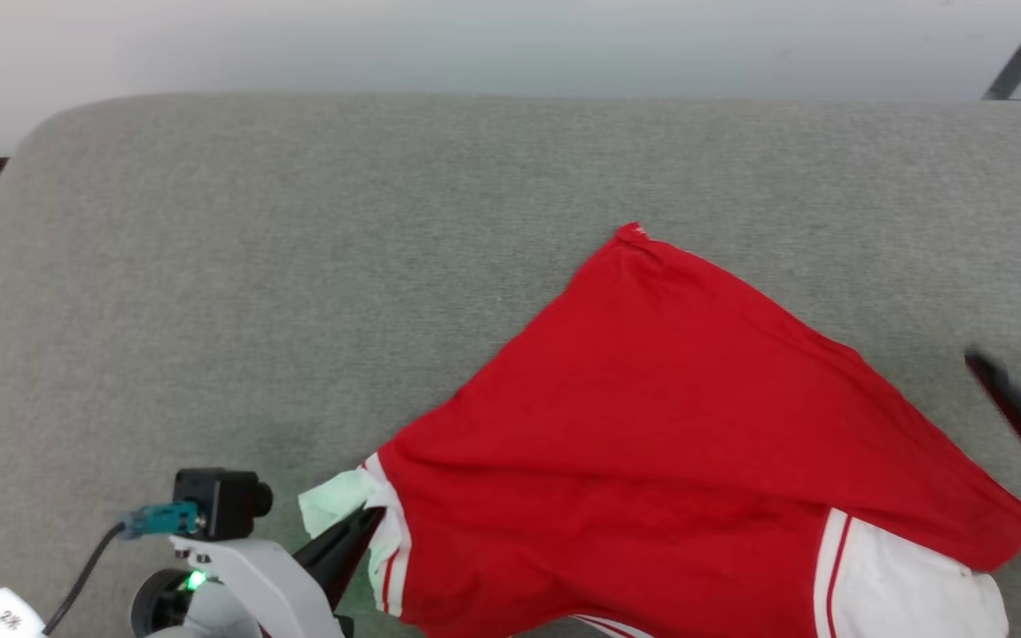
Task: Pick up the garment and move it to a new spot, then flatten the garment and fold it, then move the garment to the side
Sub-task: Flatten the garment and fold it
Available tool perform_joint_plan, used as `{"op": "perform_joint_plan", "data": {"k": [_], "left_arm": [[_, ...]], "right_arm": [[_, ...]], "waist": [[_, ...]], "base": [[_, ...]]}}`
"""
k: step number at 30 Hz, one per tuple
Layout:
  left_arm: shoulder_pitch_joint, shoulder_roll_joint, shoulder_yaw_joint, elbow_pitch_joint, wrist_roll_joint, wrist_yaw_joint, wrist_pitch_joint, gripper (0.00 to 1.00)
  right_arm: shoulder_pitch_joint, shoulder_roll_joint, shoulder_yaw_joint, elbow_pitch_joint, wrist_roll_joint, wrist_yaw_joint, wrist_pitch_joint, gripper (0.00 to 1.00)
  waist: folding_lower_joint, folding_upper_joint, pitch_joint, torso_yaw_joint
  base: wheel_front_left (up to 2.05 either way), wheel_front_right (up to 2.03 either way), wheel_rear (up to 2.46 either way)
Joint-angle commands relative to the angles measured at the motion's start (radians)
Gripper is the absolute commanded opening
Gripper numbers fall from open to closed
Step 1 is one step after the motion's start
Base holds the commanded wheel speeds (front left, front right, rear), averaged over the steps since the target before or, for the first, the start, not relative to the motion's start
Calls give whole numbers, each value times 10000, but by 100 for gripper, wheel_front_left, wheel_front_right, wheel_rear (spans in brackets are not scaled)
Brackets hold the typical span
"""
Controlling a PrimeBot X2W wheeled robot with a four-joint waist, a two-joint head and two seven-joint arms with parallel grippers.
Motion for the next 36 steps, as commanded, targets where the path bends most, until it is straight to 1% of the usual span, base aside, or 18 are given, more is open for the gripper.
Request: {"op": "perform_joint_plan", "data": {"k": [1, 4, 9, 11, 13, 15, 18, 22, 27, 32, 36], "left_arm": [[-89, -103, -24, 15, 66, -63, -7, 0], [-191, -258, -57, 96, 132, -168, 50, 0], [-377, -545, -138, 264, 193, -343, 119, 0], [-452, -685, -190, 348, 240, -419, 154, 0], [-550, -803, -230, 428, 256, -517, 190, 0], [-636, -911, -256, 554, 308, -599, 209, 0], [-805, -1108, -306, 693, 381, -746, 260, 0], [-1030, -1363, -364, 915, 494, -930, 322, 0], [-1318, -1699, -434, 1191, 616, -1134, 362, 0], [-1576, -2016, -513, 1479, 717, -1388, 409, 0], [-1665, -2214, -533, 1721, 730, -1542, 399, 0]], "right_arm": [[-427, -65, 207, -18, -98, -4, -376, 100], [-1424, -218, 823, 202, -264, -4, -1292, 100], [-3168, -260, 2097, 1373, -506, -5, -2818, 100], [-3839, -220, 2608, 2046, -493, -5, -3181, 100], [-4420, -172, 3243, 2737, -285, -4, -3213, 100], [-5052, -193, 3887, 3413, 28, -5, -3067, 100], [-5878, -242, 4903, 4376, 620, -7, -2547, 100], [-6888, -376, 6237, 5494, 1529, -5, -1501, 100], [-7925, -537, 7676, 6436, 2459, -5, -366, 100], [-8796, -627, 8889, 7190, 2752, -5, 149, 100], [-9227, -489, 9600, 7949, 3039, -5, 419, 100]], "waist": [[0, -1, 33, 180], [0, -1, 78, 411], [0, -1, 208, 842], [0, -1, 293, 1027], [0, -1, 378, 1205], [0, -1, 477, 1365], [0, -1, 653, 1591], [0, -1, 903, 1858], [0, -1, 1195, 2137], [0, -1, 1414, 2400], [0, -1, 1503, 2548]], "base": [[0, 0, 0], [0, 0, 0], [0, 0, 0], [0, 0, 0], [0, 0, 0], [0, 0, 0], [0, 0, 0], [0, 0, 0], [0, 0, 0], [0, 0, 0], [0, 0, 0]]}}
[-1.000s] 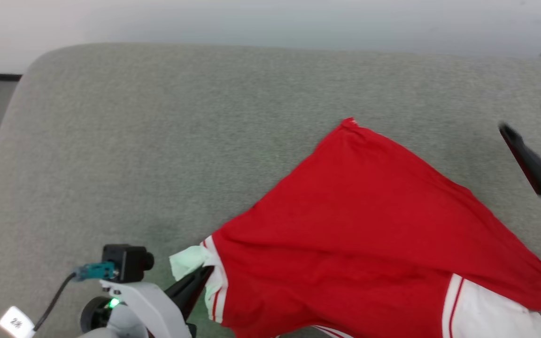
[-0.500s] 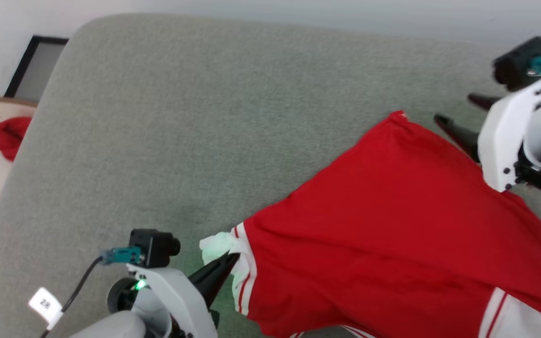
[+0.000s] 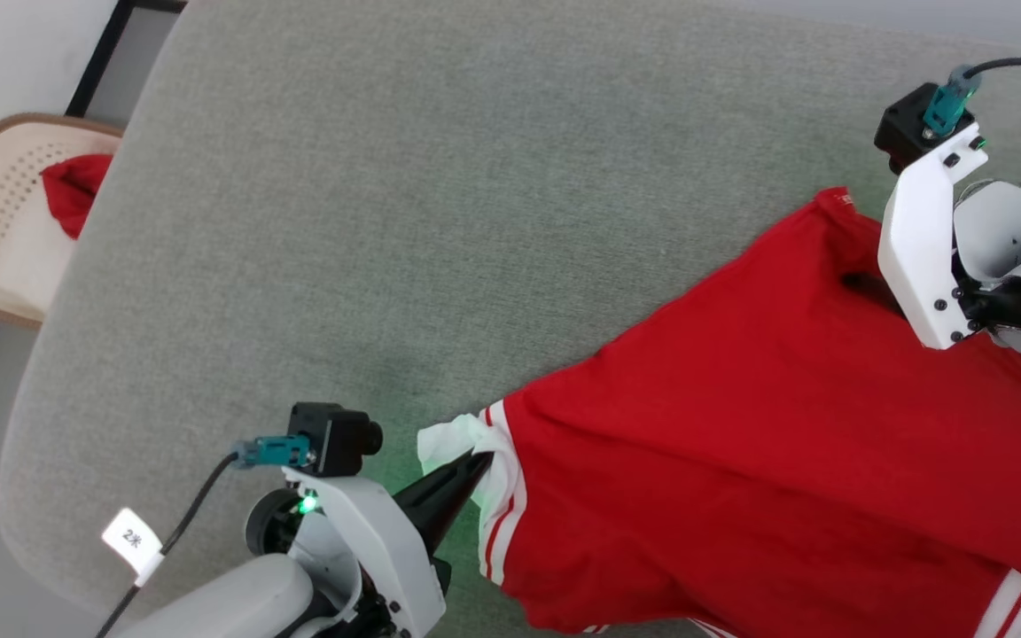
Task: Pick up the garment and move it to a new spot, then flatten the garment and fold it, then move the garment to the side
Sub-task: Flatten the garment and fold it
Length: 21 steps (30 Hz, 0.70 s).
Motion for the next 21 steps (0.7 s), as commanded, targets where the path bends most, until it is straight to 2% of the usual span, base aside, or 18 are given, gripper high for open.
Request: {"op": "perform_joint_plan", "data": {"k": [1, 2, 3, 4, 5, 6, 11, 15, 21], "left_arm": [[-91, -103, -11, 102, 70, -100, -13, 0], [-109, -135, -21, 159, 71, -133, -11, 0], [-123, -160, -25, 206, 68, -159, -11, 0], [-143, -191, -31, 244, 63, -192, -7, 0], [-143, -191, -31, 244, 63, -192, -7, 0], [-158, -217, -35, 285, 59, -218, -4, 0], [-171, -303, -29, 480, 14, -322, -28, 0], [-174, -312, -7, 583, -25, -351, -41, 0], [-387, 97, 60, 459, -91, -364, 331, 0]], "right_arm": [[-204, 100, 353, 323, 161, -7, 219, 100], [-215, 118, 567, 549, 270, -7, 398, 100], [-217, 144, 740, 705, 330, -7, 488, 77], [-252, 166, 892, 864, 395, -7, 540, 35], [-252, 166, 892, 864, 395, -7, 540, 35], [-265, 200, 1002, 1004, 489, -7, 574, 0], [-377, 324, 1406, 1655, 835, -9, 665, 0], [-639, 424, 1446, 1933, 1007, -12, 280, 0], [-1176, 484, 1421, 2126, 1253, -12, -313, 0]], "waist": [[0, 0, 115, 167], [0, 0, 121, 204], [0, 0, 124, 233], [0, 0, 126, 266], [0, 0, 126, 266], [0, 0, 120, 295], [0, 0, 114, 344], [0, 0, 76, 302], [0, 0, -191, 17]], "base": [[0, 0, 0], [0, 0, 0], [0, 0, 0], [0, 0, 0], [0, 0, 0], [0, 0, 0], [0, 0, 0], [0, 0, 0], [0, 0, 0]]}}
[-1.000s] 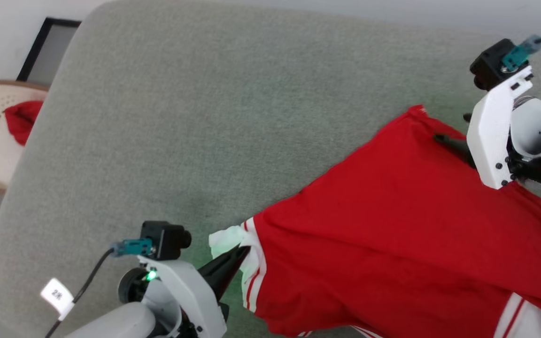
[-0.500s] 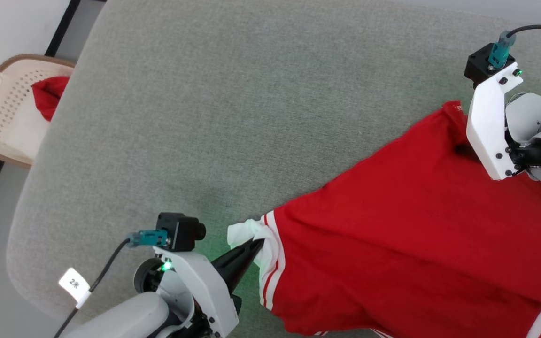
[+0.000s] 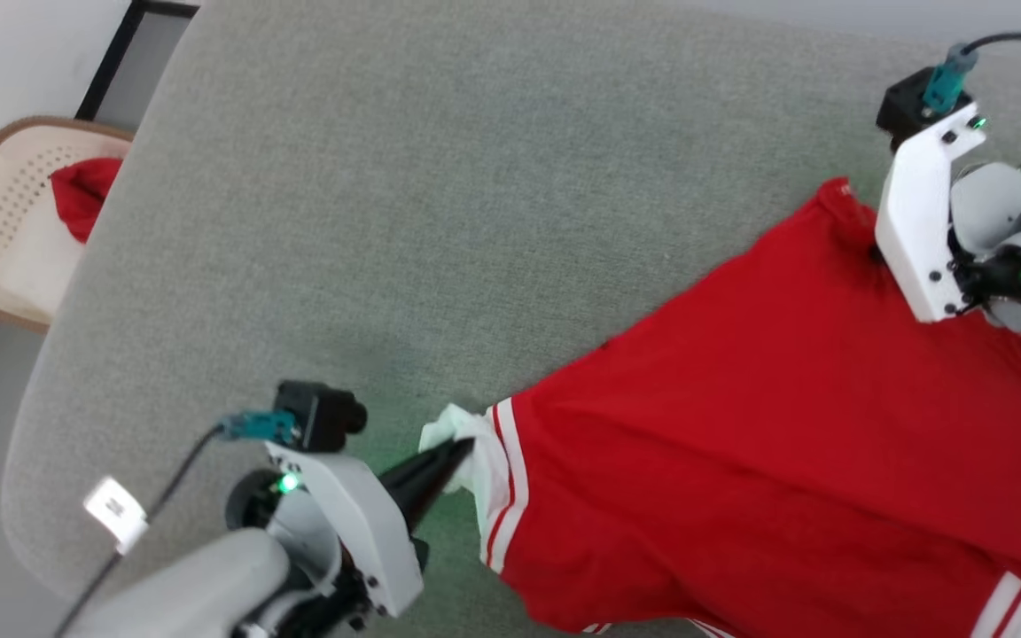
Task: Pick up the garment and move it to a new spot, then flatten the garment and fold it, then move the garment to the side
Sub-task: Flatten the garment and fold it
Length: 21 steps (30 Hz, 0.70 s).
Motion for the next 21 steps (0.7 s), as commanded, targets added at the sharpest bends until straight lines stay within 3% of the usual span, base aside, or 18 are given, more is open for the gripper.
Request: {"op": "perform_joint_plan", "data": {"k": [1, 12, 16, 21], "left_arm": [[-218, 162, 65, -86, -2, -6, 124, 0], [-2786, 1897, 495, -786, 451, 307, 2628, 0], [-4056, 2076, 651, -300, 711, 70, 3529, 0], [-5609, 1774, 733, 888, 1185, -469, 4237, 0]], "right_arm": [[-177, -81, 39, 51, 101, -16, -146, 0], [-1022, -144, 205, -189, 460, -16, -1646, 0], [-1258, -123, 249, -97, 404, -16, -2269, 0], [-1571, -97, 210, 124, 263, -16, -3146, 0]], "waist": [[0, 0, -195, -166], [0, 0, -1273, -840], [0, 0, -1705, -1100], [0, 0, -2200, -1417]], "base": [[0, 0, 0], [0, 0, 0], [0, 0, 0], [0, 0, 0]]}}
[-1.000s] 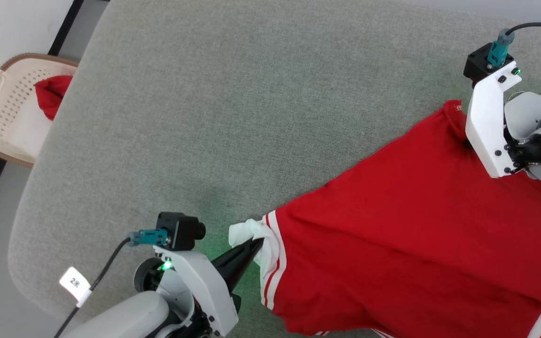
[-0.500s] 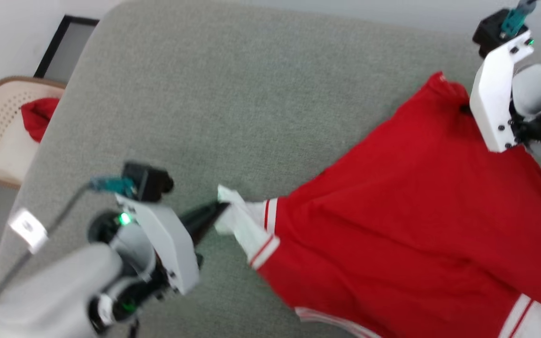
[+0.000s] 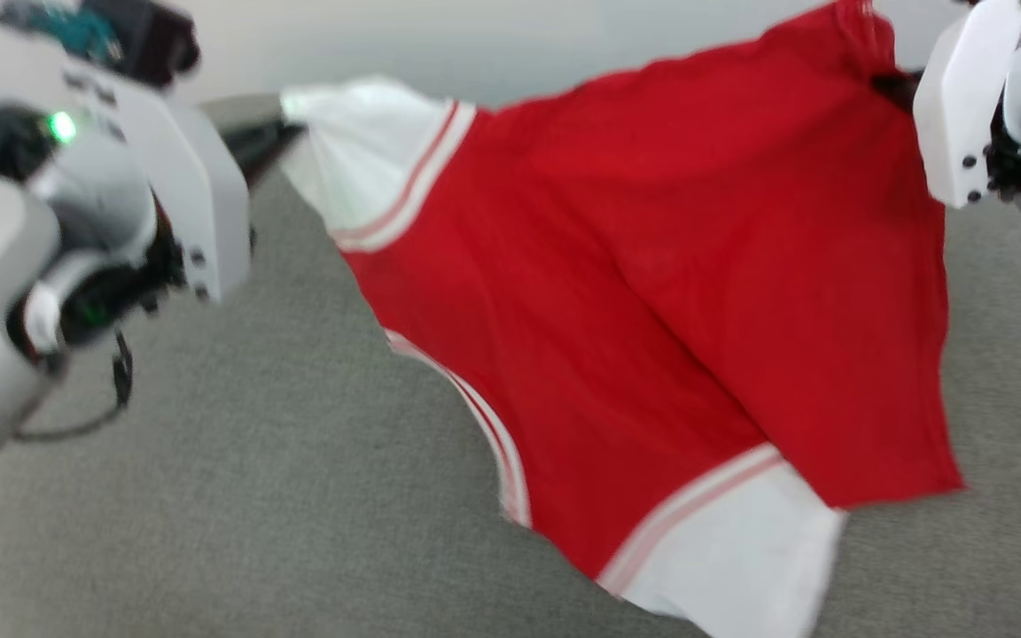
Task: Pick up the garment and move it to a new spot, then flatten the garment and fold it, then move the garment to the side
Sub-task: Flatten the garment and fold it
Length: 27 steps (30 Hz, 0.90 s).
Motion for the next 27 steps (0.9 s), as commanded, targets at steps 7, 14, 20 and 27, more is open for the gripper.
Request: {"op": "perform_joint_plan", "data": {"k": [7, 14, 20, 27], "left_arm": [[-1821, -736, 127, 2004, 756, -889, -49, 0], [-3283, -1525, 233, 3897, 1485, -1463, -891, 0], [-4398, -2095, 233, 5188, 1866, -1777, -1549, 0], [-5465, -2360, 139, 6110, 2068, -1925, -2161, 0]], "right_arm": [[-593, 344, -332, 820, -461, -14, -1568, 0], [-1031, 705, -714, 1800, -906, -14, -2881, 0], [-1383, 947, -991, 2272, -1080, -14, -3482, 0], [-1816, 993, -1226, 2467, -1213, -14, -3814, 0]], "waist": [[0, 0, -869, -801], [0, 0, -1176, -1147], [0, 0, -1094, -1405], [0, 0, -457, -1689]], "base": [[0, 0, 0], [0, 0, 0], [0, 0, 0], [0, 0, 0]]}}
